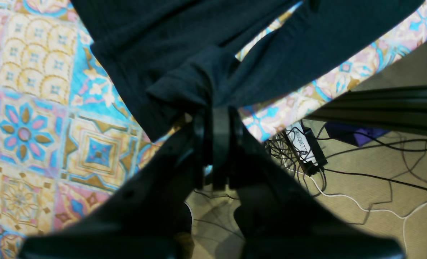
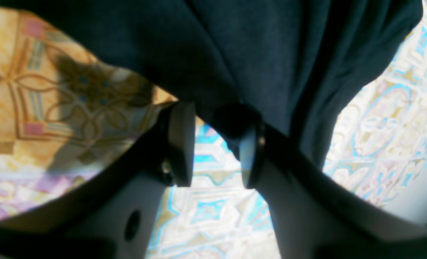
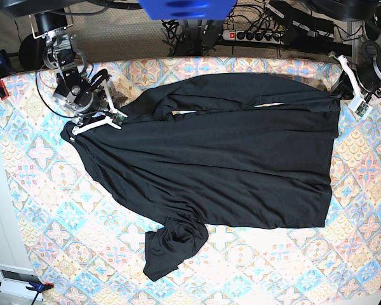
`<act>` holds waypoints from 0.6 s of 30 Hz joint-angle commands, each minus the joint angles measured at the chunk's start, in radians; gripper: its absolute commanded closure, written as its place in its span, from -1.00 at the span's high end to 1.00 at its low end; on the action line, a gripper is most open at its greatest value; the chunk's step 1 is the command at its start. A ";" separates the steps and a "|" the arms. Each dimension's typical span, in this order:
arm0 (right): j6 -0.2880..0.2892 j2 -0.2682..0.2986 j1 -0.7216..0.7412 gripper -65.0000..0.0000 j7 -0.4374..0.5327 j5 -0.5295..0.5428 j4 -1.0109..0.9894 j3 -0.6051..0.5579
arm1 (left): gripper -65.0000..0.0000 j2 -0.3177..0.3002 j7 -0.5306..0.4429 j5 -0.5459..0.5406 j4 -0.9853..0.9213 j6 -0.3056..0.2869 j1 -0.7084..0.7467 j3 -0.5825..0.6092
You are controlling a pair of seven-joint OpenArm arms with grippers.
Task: Layout the t-shirt on the table in an organized manner, then fold the t-shirt properly
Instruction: 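Pull the shirt taut between both grippers, stretching the shoulders apart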
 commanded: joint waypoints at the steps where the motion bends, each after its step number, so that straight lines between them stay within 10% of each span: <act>1: -0.006 0.012 0.011 -0.41 0.012 0.002 0.010 0.005 | -1.00 -0.017 -0.015 -0.012 0.010 0.002 0.002 -0.010; 18: 0.000 0.015 0.047 -0.69 0.013 0.000 -0.110 0.003 | -1.00 -0.016 -0.011 -0.012 0.010 0.002 -0.028 -0.005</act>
